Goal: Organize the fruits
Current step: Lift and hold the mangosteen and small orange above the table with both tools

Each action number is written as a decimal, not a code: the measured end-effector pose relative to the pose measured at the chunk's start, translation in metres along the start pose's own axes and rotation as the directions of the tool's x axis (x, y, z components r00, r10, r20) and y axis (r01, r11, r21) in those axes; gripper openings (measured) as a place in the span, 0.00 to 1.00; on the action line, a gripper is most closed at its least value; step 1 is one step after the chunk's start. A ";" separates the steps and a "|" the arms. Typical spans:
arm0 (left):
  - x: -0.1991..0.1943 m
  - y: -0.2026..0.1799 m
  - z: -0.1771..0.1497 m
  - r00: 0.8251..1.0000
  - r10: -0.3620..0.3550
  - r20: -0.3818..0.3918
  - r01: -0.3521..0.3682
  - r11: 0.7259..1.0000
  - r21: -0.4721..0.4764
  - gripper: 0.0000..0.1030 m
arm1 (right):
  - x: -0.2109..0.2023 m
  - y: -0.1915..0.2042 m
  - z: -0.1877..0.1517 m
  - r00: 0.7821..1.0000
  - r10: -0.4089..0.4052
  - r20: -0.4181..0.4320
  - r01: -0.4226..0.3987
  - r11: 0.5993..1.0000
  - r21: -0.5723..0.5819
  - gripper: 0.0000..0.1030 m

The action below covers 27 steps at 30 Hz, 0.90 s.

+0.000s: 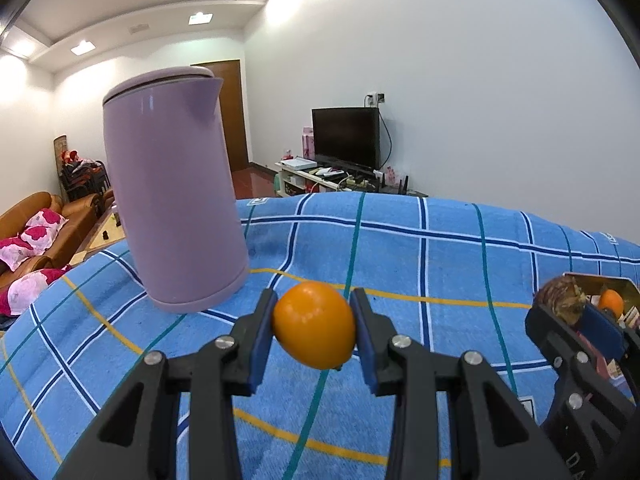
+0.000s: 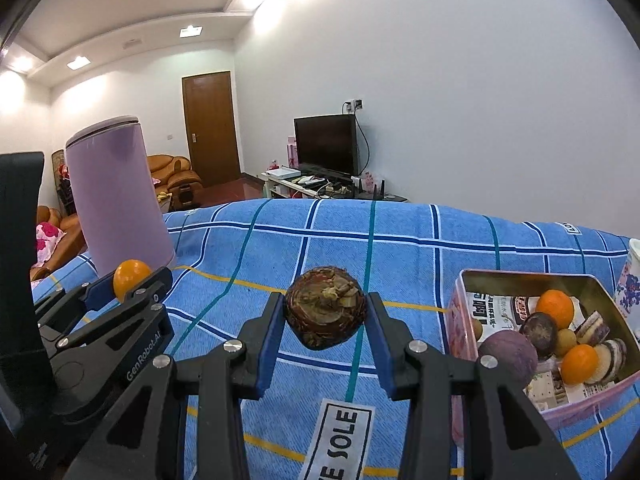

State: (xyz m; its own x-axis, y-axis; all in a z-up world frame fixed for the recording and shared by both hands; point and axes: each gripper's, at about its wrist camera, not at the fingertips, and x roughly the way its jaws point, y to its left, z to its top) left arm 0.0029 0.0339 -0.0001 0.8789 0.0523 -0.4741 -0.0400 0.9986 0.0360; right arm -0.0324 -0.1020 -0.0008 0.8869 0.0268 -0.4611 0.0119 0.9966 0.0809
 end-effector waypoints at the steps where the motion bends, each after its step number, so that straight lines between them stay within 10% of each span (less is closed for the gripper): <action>1: -0.001 -0.001 0.000 1.000 0.000 0.002 0.000 1.000 0.003 0.38 | -0.001 0.000 0.000 1.000 0.000 0.000 0.000 1.000 -0.001 0.41; 27: -0.006 -0.002 -0.002 1.000 -0.004 0.015 0.004 1.000 0.005 0.38 | -0.005 0.000 -0.001 1.000 0.001 0.004 -0.001 1.000 -0.010 0.42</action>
State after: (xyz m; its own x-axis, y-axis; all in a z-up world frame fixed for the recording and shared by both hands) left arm -0.0032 0.0312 0.0011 0.8859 0.0483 -0.4614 -0.0341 0.9987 0.0391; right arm -0.0368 -0.1017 0.0006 0.8889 0.0270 -0.4573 0.0067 0.9974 0.0719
